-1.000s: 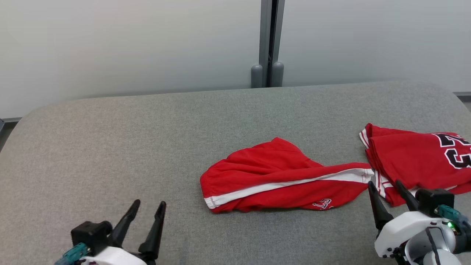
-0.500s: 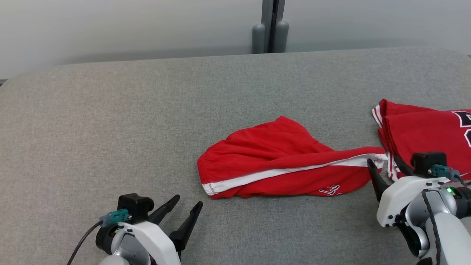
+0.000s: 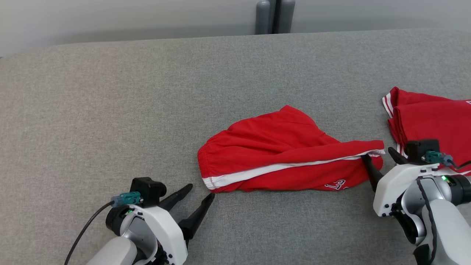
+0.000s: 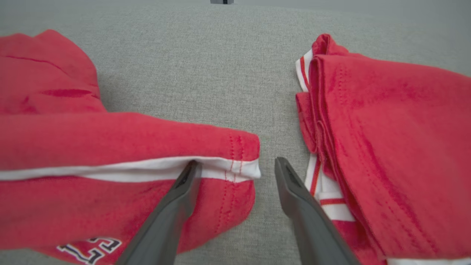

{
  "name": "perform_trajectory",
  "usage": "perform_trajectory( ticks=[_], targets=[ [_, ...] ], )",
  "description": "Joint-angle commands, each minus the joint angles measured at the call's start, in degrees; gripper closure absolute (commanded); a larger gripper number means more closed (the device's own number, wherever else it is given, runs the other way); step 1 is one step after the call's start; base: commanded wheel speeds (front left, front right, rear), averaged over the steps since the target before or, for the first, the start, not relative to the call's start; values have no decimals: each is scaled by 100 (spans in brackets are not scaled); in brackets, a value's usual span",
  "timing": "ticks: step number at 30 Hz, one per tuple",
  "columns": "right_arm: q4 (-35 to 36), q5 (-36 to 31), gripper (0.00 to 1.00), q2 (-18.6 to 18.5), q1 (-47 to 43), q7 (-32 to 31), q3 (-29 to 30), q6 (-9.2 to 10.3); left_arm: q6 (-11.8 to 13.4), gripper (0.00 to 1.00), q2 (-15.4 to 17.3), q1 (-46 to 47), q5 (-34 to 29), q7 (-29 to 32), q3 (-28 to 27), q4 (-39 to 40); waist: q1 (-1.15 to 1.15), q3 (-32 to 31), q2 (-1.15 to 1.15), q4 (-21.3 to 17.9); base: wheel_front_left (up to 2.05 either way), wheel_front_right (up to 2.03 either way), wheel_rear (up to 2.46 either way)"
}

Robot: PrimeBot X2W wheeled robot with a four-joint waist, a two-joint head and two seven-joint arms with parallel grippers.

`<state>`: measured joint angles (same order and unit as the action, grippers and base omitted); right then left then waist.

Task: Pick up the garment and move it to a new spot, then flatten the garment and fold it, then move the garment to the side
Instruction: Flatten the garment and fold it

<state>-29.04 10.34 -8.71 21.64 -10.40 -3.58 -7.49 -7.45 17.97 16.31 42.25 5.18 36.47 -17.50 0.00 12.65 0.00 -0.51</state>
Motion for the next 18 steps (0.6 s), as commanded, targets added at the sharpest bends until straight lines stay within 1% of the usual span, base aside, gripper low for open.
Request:
perform_trajectory(
  ticks=[1,4,9,10,11,12,13,18],
  targets=[
    [-30,31,0,-8,57,30,-17,-1,-4,0,57,186,86,-35,72,-19,0,50,0,-19,0,0,0],
    [-62,33,0,5,115,56,-77,-1,-5,0,50,345,282,-48,262,-35,0,108,0,-50,0,0,0],
    [-118,37,0,35,155,114,-159,-1,-5,0,70,554,417,-113,477,-108,0,139,0,-101,0,0,0],
    [-116,42,8,46,164,145,-171,-1,-5,0,74,589,437,-136,500,-122,0,140,0,-113,0,0,0],
    [-121,47,44,51,170,163,-191,-1,-5,11,87,619,447,-180,521,-143,0,137,0,-125,0,0,0],
    [-132,53,63,50,177,193,-206,-1,-5,45,109,645,435,-209,544,-169,0,131,0,-136,0,0,0],
    [-146,76,100,47,182,243,-250,-1,-5,100,113,652,429,-216,583,-181,0,108,0,-150,0,0,0],
    [-189,203,100,69,89,390,-187,-1,24,100,174,531,478,-224,619,-90,0,-67,0,-150,0,0,0]
  ],
)
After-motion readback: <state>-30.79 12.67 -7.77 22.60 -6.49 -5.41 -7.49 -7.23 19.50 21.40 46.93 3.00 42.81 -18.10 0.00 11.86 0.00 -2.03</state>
